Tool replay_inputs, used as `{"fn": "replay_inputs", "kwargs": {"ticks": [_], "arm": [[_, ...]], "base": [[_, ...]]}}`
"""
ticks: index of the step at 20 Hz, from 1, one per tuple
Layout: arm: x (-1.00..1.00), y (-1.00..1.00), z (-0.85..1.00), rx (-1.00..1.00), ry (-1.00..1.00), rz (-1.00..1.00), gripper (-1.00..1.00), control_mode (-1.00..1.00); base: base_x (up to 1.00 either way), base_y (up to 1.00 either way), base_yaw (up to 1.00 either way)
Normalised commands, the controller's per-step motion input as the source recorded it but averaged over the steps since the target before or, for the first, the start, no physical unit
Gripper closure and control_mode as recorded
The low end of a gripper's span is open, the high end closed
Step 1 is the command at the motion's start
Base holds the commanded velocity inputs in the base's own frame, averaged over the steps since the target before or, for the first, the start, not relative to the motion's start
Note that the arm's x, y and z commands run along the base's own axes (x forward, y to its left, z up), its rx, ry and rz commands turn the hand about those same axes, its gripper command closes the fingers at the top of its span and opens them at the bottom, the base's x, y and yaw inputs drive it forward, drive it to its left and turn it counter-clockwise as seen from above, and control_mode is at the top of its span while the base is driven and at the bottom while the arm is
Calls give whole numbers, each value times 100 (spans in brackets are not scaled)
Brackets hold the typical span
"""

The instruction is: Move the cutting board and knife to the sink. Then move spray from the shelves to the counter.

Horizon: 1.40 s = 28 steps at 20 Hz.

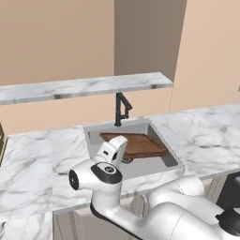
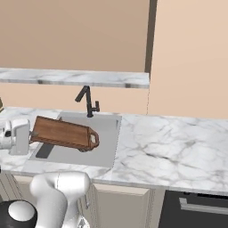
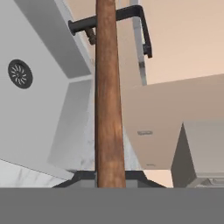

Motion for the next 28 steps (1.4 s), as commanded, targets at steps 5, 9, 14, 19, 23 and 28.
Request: {"fn": "replay_inputs", "kwargs": {"ticks": [5, 9, 14, 19, 23, 28], "arm": [[38, 13, -22, 0, 1, -17, 100, -100], [34, 12, -17, 0, 0, -12, 100, -100], [38, 14, -22, 0, 0, -4, 100, -100], [36, 11, -20, 0, 0, 0, 100, -100], [16, 9, -20, 0, -4, 0, 100, -100], [9, 4, -14, 2, -2, 0, 100, -100]], "base": [[0, 0, 0], [0, 0, 0], [0, 0, 0], [0, 0, 0], [0, 0, 0], [0, 0, 0]]}}
